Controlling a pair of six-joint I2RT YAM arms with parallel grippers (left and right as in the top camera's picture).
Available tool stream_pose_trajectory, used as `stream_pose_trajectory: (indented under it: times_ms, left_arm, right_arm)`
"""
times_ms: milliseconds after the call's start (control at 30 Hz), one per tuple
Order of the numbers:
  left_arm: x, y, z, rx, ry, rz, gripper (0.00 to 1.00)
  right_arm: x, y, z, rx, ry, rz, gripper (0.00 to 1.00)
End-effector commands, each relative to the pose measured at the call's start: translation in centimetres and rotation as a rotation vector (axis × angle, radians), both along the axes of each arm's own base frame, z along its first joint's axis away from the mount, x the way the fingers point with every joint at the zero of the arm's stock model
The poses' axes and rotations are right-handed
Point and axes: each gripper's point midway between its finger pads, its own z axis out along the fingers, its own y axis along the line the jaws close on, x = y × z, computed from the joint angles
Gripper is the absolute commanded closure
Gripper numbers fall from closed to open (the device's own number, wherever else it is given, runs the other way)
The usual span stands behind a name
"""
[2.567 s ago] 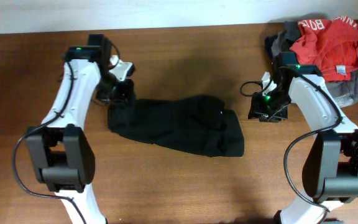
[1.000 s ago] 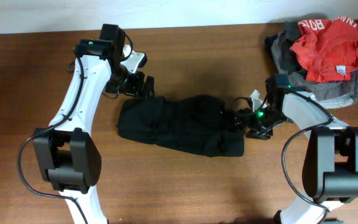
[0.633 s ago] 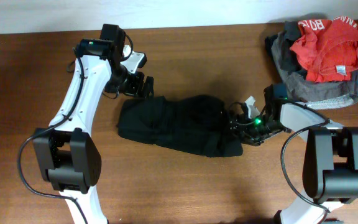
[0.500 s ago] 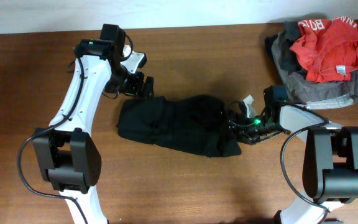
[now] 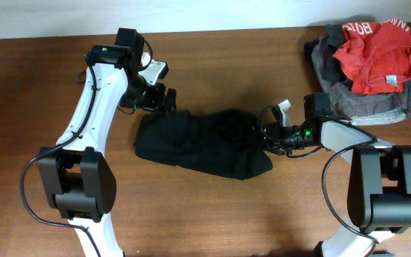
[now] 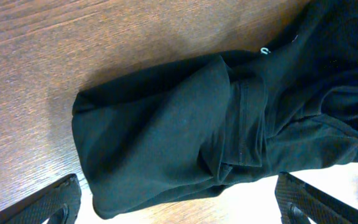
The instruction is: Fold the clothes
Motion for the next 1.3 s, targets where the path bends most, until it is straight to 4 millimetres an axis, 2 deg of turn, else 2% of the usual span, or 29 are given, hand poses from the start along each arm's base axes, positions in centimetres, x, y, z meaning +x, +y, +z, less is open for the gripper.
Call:
stream_pose_trajectory:
  times_ms: [0, 133, 200, 267, 367, 467, 700, 833, 900, 1100, 1267]
  left_arm:
    - [0.3, -0.1, 0.3, -0.001, -0.012, -0.007, 0.01]
    - [0.3, -0.1, 0.3, -0.001, -0.011, -0.007, 0.01]
    - [0.3, -0.1, 0.3, -0.001, -0.011, -0.006, 0.01]
    - [0.3, -0.1, 0.3, -0.001, -0.011, -0.006, 0.01]
    - [0.3, 0.0, 0.3, 0.001, -0.010, -0.006, 0.01]
    - [0.3, 0.6, 0.1, 0.040, -0.011, 0.000, 0.01]
    - [0.5, 2.9, -0.3, 0.172, -0.024, 0.018, 0.01]
    - [0.7, 3.8, -0.3, 0.226, -0.033, 0.026, 0.01]
    - [0.8, 4.1, -0.3, 0.241, -0.038, 0.028, 0.01]
    - [0.8, 4.2, -0.3, 0.246, -0.040, 0.031, 0.01]
    - [1.1, 4.5, -0.3, 0.245, -0.047, 0.039, 0.01]
  right_arm:
    - [-0.3, 0.4, -0.6, -0.025, 0.008, 0.014, 0.56]
    - [-0.8, 1.7, -1.2, -0.069, 0.003, 0.055, 0.58]
    - [-1.0, 2.4, -1.5, -0.095, -0.002, 0.077, 0.73]
    - [-1.0, 2.5, -1.8, -0.116, 0.018, 0.065, 0.96]
    - [-0.7, 1.7, -1.9, -0.125, 0.033, 0.032, 0.96]
    - [-0.1, 0.1, -2.0, -0.127, 0.041, -0.014, 0.96]
    - [0.4, -6.0, -1.0, -0.143, 0.044, -0.112, 0.96]
    - [-0.4, -10.2, -0.3, -0.260, 0.065, -0.122, 0.96]
    - [-0.7, -11.5, 0.5, -0.296, 0.072, -0.107, 0.96]
    - [0.1, -11.7, 3.9, -0.304, 0.050, -0.074, 0.96]
    - [0.7, -9.1, 7.5, -0.337, -0.018, 0.010, 0.96]
